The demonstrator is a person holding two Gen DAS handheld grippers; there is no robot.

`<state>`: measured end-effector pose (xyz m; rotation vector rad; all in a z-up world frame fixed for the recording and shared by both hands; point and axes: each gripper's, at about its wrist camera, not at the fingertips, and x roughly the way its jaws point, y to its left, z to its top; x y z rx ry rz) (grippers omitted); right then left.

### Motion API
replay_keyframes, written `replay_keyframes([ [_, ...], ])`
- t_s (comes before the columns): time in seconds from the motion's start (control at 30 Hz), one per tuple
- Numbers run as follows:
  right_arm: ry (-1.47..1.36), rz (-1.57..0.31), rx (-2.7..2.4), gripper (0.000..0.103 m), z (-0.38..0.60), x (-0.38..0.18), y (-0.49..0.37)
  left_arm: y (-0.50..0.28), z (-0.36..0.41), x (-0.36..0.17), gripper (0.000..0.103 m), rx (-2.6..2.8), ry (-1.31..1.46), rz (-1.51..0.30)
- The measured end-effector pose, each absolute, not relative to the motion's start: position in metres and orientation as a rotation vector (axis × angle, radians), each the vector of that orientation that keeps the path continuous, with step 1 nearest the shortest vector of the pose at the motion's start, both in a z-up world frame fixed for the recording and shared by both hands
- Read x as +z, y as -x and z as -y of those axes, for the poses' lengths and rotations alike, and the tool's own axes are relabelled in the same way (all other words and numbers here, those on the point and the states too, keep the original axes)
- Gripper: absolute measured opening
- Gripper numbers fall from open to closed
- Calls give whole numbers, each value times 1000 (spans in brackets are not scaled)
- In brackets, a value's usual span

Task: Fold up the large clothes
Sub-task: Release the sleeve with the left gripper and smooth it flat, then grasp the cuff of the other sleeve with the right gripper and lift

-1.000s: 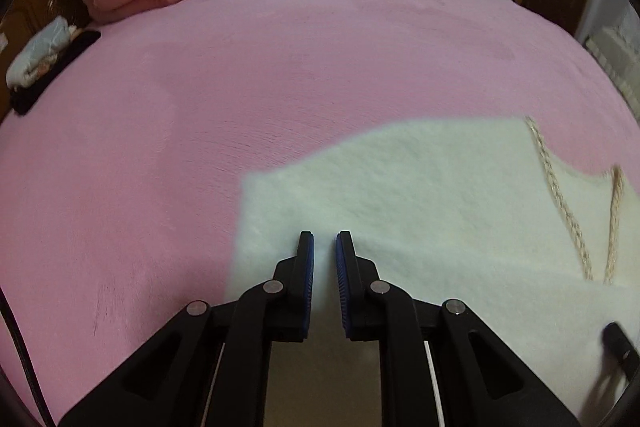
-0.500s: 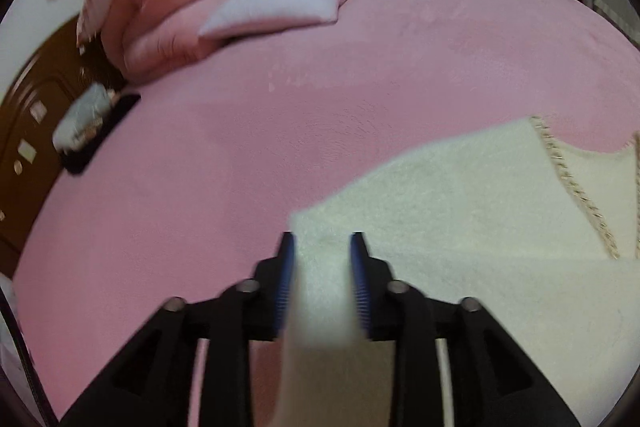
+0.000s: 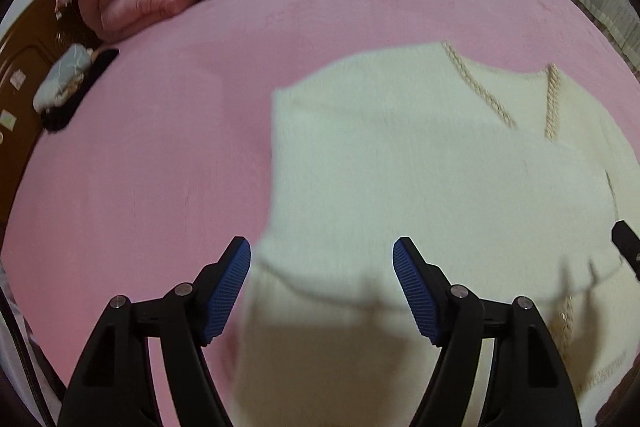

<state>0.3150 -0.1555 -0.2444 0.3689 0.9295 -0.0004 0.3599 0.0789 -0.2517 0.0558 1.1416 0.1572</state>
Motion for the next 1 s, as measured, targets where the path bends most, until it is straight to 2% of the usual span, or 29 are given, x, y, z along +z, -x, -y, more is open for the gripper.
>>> replay_keyframes([
  [0.03, -344, -934, 16, 51, 148, -244, -311, -352, -80, -253, 74, 158, -40, -1158],
  [0.1, -275, -952, 59, 63, 134, -242, -294, -338, -81, -257, 81, 176, -37, -1188],
  [0.2, -185, -982, 111, 68, 119, -243, -274, -317, -75, -259, 82, 185, -48, -1220],
  [0.3, -130, -1017, 146, 69, 116, -246, -253, -297, -61, -260, 82, 163, -45, -1259],
  [0.47, -261, -1059, 175, 69, 143, -243, -228, -265, -22, -251, 83, 139, -42, -1215],
  [0.6, -316, -1066, 156, 69, 182, -234, -210, -250, 20, -245, 83, 104, 5, -1251],
  [1.0, -479, -1129, 10, 69, 375, -205, -171, -245, 195, -209, 83, -52, -42, -1280],
])
